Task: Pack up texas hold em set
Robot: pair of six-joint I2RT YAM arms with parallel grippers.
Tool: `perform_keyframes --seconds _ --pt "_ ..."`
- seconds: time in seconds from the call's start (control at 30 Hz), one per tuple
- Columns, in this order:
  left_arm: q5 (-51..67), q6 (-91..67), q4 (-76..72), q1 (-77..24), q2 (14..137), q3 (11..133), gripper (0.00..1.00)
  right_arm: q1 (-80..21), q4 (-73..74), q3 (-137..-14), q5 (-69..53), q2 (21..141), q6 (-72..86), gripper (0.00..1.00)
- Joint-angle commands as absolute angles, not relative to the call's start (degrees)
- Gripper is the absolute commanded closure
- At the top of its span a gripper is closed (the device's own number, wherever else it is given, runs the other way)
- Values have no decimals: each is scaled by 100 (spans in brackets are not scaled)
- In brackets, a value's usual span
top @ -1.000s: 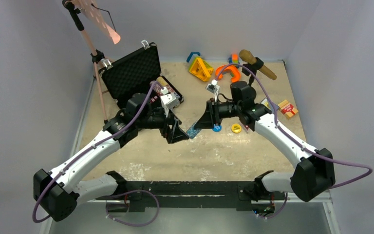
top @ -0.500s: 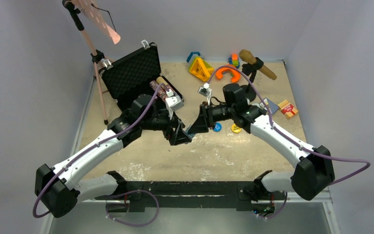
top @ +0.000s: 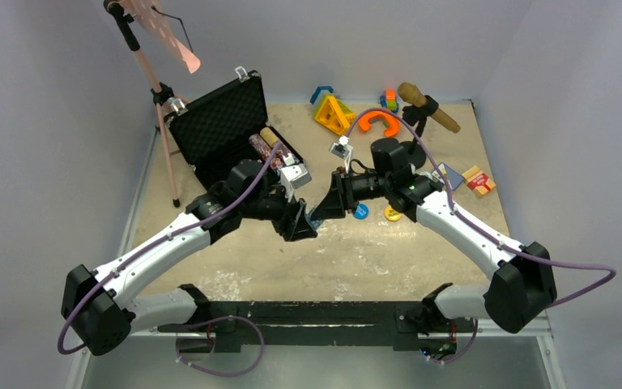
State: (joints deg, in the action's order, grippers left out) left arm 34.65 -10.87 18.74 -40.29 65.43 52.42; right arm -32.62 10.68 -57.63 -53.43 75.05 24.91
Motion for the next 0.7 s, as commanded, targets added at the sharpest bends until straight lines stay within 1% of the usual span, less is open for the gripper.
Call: perform_keyframes --seconds 0.0,0.07,0.13,0.2,0.3,0.43,0.57,0.67 --pt "3454 -983 1812 -4069 6508 5482 39 -3285 601 -5815 -5437 7326 2646 100" --pt "3463 -993 1808 -4069 6509 5481 43 -3282 600 -5793 -5419 7345 2645 100" --pt "3476 -1009 1794 -4074 6505 5480 46 -3282 599 -5771 -5414 7368 2642 100" --pt "3521 -1040 1772 -4079 6512 5469 46 -3285 602 -5766 -5404 7382 2645 100" --pt "3563 -1070 1729 -4078 6498 5460 41 -3285 591 -5757 -5414 7376 2646 100" --pt "3564 -1090 1697 -4078 6499 5451 39 -3287 598 -5757 -5380 7374 2641 100" --pt "3560 -1106 1676 -4078 6483 5448 40 -3296 596 -5740 -5387 7378 2648 100" --pt "3551 -1121 1631 -4078 6459 5425 44 -3296 596 -5731 -5385 7398 2653 100"
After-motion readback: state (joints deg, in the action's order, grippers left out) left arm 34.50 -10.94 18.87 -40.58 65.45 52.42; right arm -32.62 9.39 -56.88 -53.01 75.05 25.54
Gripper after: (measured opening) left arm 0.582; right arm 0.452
